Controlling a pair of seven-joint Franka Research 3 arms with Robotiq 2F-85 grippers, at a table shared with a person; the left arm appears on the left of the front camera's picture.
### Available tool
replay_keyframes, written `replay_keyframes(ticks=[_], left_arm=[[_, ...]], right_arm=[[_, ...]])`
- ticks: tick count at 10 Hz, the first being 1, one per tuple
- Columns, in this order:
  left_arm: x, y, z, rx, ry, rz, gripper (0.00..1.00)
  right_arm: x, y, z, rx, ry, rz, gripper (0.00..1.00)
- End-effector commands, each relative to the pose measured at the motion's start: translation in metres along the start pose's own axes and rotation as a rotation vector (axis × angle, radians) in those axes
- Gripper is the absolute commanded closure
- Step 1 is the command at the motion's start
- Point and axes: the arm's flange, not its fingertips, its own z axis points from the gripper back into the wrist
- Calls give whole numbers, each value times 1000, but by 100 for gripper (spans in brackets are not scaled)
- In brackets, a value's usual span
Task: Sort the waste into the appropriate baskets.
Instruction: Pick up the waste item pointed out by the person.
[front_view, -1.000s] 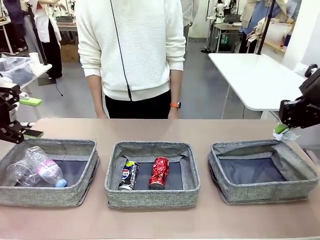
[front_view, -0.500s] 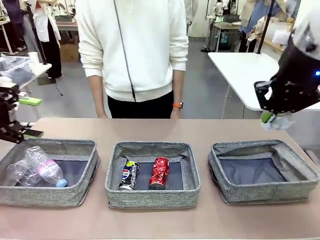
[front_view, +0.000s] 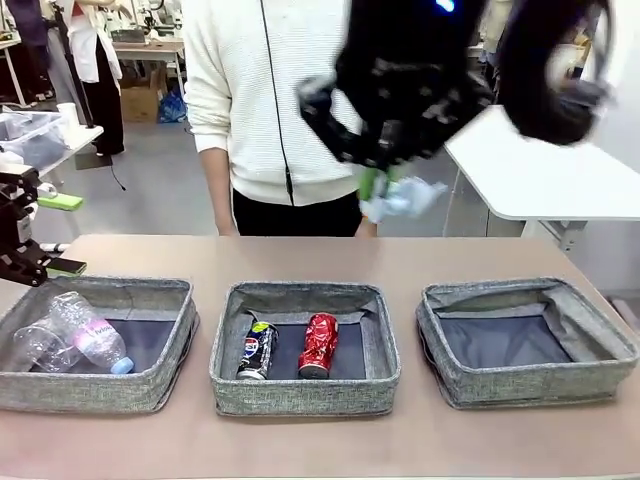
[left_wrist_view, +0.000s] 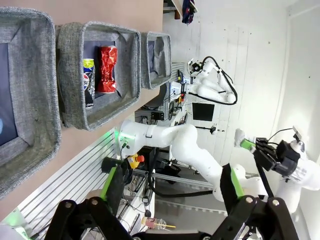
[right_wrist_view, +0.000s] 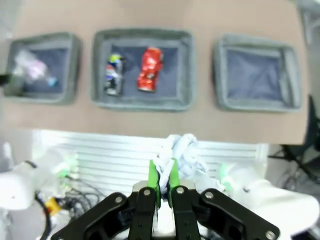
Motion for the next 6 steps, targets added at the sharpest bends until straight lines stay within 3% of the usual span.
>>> replay_keyframes(ticks=[1, 6], left_arm=[[-4, -1, 1, 0, 8, -6, 0], [-4, -1, 1, 0, 8, -6, 0]], right_arm=[[27, 30, 16, -29, 23, 7, 92], [50, 59, 24, -32, 40, -34, 92]])
